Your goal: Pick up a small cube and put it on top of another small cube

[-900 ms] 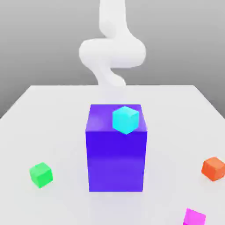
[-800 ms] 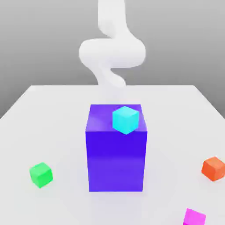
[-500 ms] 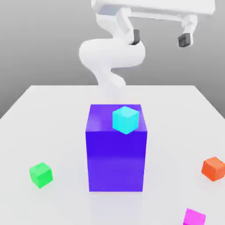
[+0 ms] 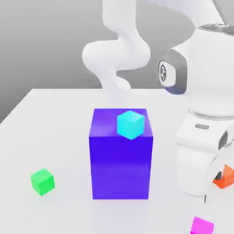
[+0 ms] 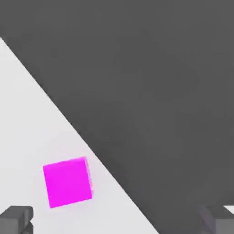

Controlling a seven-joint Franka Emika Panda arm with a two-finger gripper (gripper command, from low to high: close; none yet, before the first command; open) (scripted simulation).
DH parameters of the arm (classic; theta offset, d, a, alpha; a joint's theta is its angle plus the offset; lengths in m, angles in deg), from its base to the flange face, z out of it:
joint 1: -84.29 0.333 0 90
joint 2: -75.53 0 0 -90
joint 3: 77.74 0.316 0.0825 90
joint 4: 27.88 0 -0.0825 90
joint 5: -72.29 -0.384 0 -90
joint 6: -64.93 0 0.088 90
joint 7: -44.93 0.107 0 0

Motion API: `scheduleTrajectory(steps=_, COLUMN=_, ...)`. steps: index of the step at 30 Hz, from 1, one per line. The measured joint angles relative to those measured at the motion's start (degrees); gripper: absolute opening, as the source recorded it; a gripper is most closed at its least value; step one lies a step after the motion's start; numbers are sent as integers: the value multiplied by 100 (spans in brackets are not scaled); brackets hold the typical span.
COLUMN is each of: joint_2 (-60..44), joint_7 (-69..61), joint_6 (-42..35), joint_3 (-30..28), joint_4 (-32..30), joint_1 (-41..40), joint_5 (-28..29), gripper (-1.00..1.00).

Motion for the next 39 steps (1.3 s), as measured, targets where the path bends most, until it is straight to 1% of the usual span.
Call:
scheduleTrajectory(steps=3, joint_2=-624, joint_7=-204, joint_6=200, joint_3=56, joint_4=49, joint_1=97, joint_5=197, gripper=0)
scheduleTrajectory(steps=7, joint_2=-1453, joint_7=-195, joint_6=775, joint_3=-11, joint_4=213, joint_1=182, joint_5=326, gripper=0)
scheduleTrajectory(steps=8, joint_2=-1569, joint_7=-187, joint_6=863, joint_3=-23, joint_4=238, joint_1=193, joint_5=339, gripper=-100)
scheduleTrajectory(steps=14, joint_2=-1627, joint_7=-183, joint_6=897, joint_3=-28, joint_4=251, joint_1=197, joint_5=346, gripper=-100)
scheduleTrajectory(steps=19, joint_2=-852, joint_7=-250, joint_6=299, joint_3=51, joint_4=75, joint_1=134, joint_5=246, gripper=-100)
scheduleTrajectory(steps=20, joint_2=-718, joint_7=-160, joint_6=235, joint_3=-4, joint_4=9, joint_1=102, joint_5=189, gripper=-100)
scheduleTrajectory(steps=30, joint_2=90, joint_7=1818, joint_6=246, joint_3=-1076, joint_4=-808, joint_1=-401, joint_5=-297, gripper=-100)
scheduleTrajectory(steps=39, joint_2=760, joint_7=3902, joint_6=299, joint_3=-2107, joint_4=-1553, joint_1=-844, joint_5=-393, gripper=-100)
